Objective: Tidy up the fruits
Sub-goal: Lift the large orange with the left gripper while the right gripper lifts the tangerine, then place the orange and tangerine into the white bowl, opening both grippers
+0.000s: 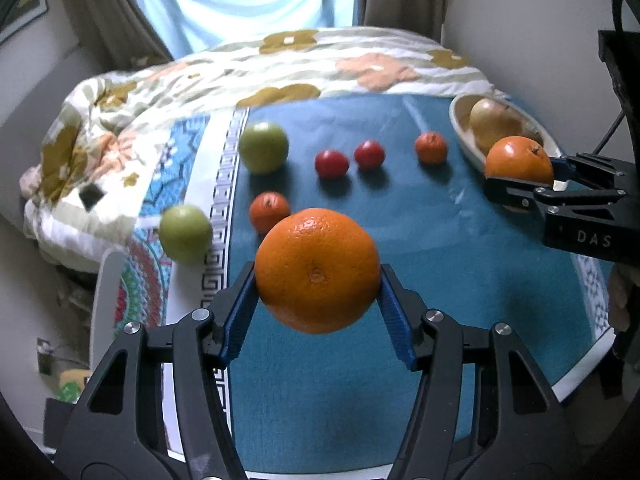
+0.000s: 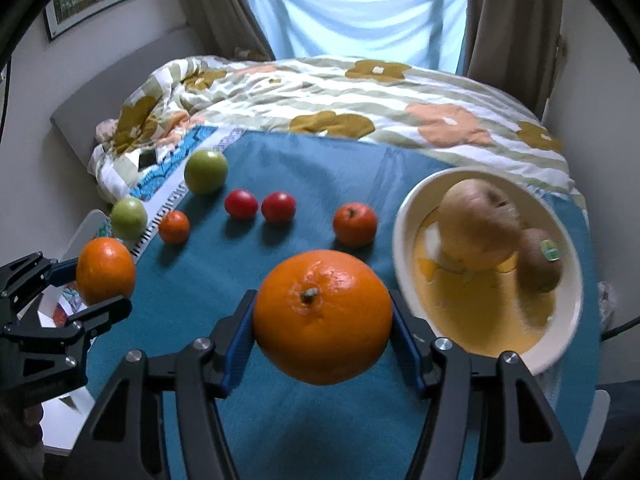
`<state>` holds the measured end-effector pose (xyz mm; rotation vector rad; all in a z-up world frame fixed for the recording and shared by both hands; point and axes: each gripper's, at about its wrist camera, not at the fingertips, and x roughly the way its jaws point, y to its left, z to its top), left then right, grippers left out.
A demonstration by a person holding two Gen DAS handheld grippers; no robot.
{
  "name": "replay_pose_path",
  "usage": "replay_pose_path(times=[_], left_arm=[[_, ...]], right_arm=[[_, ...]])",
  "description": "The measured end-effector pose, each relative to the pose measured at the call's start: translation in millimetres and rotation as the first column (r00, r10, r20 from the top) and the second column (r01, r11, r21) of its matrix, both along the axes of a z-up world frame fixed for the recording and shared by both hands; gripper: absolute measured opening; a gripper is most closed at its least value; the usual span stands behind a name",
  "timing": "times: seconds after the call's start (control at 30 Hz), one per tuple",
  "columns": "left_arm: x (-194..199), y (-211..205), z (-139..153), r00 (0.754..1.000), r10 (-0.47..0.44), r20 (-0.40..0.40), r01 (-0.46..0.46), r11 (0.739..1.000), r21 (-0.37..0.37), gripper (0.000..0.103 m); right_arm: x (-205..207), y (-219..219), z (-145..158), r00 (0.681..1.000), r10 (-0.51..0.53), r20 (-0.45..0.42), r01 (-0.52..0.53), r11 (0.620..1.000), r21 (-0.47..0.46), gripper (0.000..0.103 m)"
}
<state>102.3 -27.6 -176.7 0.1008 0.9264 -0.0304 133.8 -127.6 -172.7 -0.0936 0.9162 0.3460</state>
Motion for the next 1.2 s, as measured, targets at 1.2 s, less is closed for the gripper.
replay_pose_path(times=[1.2], left_arm=[[104.0, -196.4, -14.6, 0.879, -0.466, -0.097, 0.461, 0.885, -0.066, 0.063]], right_arm=[[-7.0, -185.3, 35.8, 0.909, -0.416, -0.024, 0.416, 0.908, 0.041, 0.057]])
